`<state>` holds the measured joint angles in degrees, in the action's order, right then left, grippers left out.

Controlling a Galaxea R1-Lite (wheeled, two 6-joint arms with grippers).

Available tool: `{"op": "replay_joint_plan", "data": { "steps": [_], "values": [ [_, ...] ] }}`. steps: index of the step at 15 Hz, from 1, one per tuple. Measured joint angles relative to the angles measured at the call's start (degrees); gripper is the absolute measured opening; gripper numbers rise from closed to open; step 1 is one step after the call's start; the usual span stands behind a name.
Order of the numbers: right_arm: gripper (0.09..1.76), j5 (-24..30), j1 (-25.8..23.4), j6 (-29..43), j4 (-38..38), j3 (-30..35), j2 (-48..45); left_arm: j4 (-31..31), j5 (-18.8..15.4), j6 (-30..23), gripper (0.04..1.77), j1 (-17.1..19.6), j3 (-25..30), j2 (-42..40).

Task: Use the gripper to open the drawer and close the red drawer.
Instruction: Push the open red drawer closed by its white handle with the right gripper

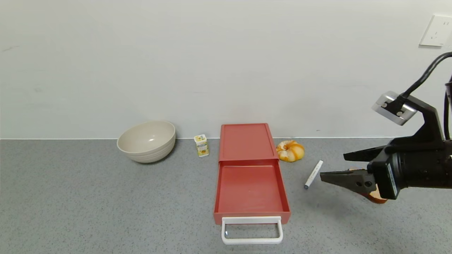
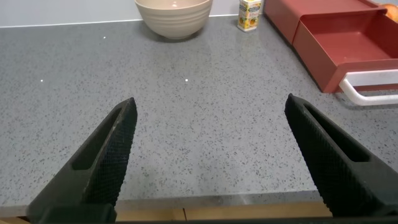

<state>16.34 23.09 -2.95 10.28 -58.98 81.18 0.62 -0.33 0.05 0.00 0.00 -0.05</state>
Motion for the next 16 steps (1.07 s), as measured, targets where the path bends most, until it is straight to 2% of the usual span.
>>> {"op": "replay_joint_plan", "data": {
  "steps": [5, 9, 16],
  "values": [
    [1.71, 0.00, -6.14, 1.13, -9.55, 5.49, -1.06, 0.00, 0.00, 0.02, 1.72, 0.00, 0.00, 0.00],
    [1.71, -0.13, -8.31, 4.21, -10.50, 6.19, -0.80, 0.00, 0.00, 0.02, 1.72, 0.00, 0.00, 0.00],
    [1.71, -0.09, -8.70, 4.27, -10.63, 6.14, -0.17, -0.02, 0.00, 0.02, 1.72, 0.00, 0.00, 0.00]
  ]
}}
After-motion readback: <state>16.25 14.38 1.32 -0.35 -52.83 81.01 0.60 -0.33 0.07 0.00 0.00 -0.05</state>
